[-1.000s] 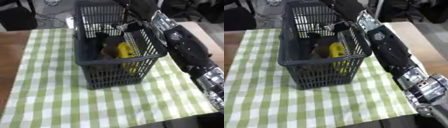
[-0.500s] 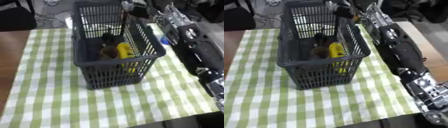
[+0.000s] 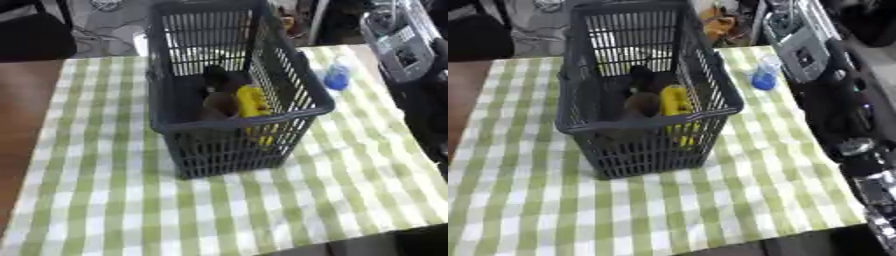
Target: Pick up objects on the table and place them in the box.
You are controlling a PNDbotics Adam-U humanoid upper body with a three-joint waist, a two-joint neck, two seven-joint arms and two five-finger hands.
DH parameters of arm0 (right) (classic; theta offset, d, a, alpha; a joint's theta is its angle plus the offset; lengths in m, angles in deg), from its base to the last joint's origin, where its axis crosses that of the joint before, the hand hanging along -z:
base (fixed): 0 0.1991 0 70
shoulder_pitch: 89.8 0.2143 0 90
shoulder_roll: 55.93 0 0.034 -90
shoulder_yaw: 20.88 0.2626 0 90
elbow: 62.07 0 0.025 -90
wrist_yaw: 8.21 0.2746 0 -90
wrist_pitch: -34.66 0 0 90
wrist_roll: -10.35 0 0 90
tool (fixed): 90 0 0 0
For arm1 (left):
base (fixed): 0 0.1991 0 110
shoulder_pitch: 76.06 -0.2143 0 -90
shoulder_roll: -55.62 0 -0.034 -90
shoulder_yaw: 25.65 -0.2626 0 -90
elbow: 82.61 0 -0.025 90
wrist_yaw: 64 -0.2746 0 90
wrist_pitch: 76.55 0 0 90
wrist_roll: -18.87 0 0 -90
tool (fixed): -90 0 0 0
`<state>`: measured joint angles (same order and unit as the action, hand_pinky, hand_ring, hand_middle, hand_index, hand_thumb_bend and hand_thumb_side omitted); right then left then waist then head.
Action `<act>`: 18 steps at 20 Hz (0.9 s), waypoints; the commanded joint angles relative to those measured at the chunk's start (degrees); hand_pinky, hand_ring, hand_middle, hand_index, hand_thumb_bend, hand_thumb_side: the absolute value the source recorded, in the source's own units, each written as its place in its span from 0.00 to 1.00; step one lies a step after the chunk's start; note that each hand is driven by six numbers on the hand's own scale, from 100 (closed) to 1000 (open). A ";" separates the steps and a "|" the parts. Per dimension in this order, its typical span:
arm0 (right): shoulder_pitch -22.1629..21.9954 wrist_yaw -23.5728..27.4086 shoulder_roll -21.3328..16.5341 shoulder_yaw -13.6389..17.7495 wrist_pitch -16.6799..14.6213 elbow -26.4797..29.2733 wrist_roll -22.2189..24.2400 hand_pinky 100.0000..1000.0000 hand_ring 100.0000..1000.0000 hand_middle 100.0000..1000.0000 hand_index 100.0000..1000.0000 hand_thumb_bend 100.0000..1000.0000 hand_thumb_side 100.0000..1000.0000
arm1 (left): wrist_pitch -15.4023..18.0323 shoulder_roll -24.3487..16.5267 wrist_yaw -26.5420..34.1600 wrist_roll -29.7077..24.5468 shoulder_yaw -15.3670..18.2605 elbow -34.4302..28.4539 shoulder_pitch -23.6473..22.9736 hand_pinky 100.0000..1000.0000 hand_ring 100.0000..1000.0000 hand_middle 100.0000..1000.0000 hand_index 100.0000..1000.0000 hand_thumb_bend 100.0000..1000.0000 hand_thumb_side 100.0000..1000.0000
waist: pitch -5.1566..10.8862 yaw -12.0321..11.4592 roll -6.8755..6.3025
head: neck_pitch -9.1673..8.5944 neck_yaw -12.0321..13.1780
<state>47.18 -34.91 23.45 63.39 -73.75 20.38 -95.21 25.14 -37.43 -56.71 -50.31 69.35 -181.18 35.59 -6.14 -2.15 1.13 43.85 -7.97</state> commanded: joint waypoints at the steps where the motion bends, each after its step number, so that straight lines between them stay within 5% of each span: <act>1: -0.53 8.51 -4.00 4.00 1.21 3.79 1.67 0.63 0.62 0.61 0.77 0.00 0.39 | 0.07 -0.79 -0.19 0.26 0.74 -0.58 0.52 0.43 0.61 0.58 0.73 0.65 0.61 | 0.71 0.15 -0.16 | 0.27 0.88; 11: -6.35 20.50 -6.90 7.68 4.98 5.27 6.04 0.57 0.57 0.55 0.75 0.00 0.42 | -0.06 -0.72 -0.30 -0.13 1.05 -0.56 0.21 0.43 0.63 0.59 0.74 0.66 0.62 | 0.59 0.67 -0.49 | 0.27 1.63; 18: -9.70 20.29 -7.95 9.13 9.37 5.19 6.30 0.55 0.58 0.55 0.76 0.00 0.44 | -0.33 -0.75 -0.78 -0.47 1.16 -0.58 0.03 0.43 0.64 0.60 0.74 0.68 0.61 | 0.53 0.95 -0.55 | 0.27 1.65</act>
<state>36.78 -14.64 17.99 71.59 -65.24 24.61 -88.94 24.87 -37.43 -57.26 -50.60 69.91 -181.17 35.09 -6.19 -1.24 1.14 43.85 -6.51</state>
